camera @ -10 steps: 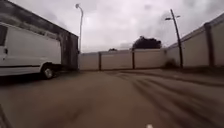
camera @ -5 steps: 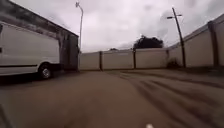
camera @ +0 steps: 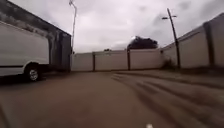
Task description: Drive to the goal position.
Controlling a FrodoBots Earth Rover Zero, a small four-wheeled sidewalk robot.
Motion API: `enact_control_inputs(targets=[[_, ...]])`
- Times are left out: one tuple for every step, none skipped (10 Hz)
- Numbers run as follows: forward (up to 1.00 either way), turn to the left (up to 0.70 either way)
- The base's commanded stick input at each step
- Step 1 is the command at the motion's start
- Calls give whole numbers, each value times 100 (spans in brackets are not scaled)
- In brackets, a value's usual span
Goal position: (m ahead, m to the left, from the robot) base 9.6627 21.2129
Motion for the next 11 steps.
enact_control_inputs(targets=[[70,-35],[70,-35],[70,0],[70,0],[70,0],[70,0],[70,0],[70,0],[70,0],[70,0],[70,0]])
